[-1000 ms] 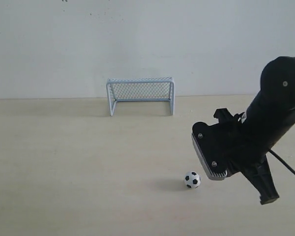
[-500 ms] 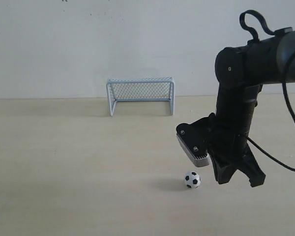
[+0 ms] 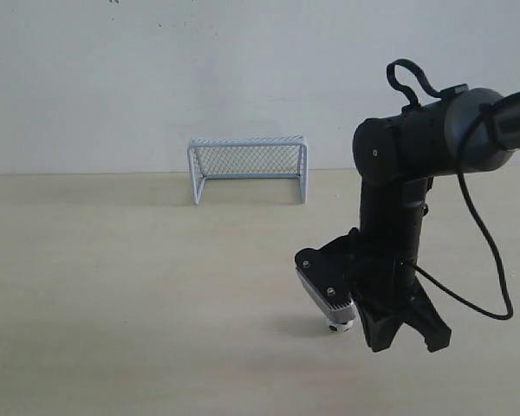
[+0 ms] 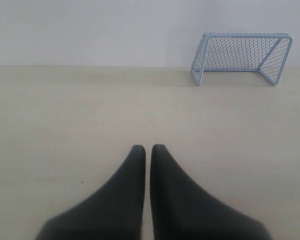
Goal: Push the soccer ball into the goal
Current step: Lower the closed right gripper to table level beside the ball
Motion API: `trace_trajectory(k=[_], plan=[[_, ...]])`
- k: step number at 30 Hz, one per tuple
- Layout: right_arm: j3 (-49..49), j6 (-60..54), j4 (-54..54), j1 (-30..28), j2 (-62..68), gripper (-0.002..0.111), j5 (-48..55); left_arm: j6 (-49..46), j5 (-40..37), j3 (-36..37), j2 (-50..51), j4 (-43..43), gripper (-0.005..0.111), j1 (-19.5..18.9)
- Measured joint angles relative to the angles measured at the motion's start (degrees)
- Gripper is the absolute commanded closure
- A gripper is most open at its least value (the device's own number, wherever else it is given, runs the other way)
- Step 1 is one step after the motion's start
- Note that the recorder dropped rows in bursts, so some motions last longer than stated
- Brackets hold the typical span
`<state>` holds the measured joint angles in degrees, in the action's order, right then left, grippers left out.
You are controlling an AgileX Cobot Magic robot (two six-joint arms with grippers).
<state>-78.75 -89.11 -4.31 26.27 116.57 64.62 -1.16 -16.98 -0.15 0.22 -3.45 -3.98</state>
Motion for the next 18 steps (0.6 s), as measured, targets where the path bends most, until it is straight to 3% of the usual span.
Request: trace_trajectory(k=[18], plan=[[0.0, -0.53, 0.52, 2.3, 0.0, 0.108, -5.08, 0.0, 0.0, 0.0, 0.0, 0.0, 0.102, 0.0]])
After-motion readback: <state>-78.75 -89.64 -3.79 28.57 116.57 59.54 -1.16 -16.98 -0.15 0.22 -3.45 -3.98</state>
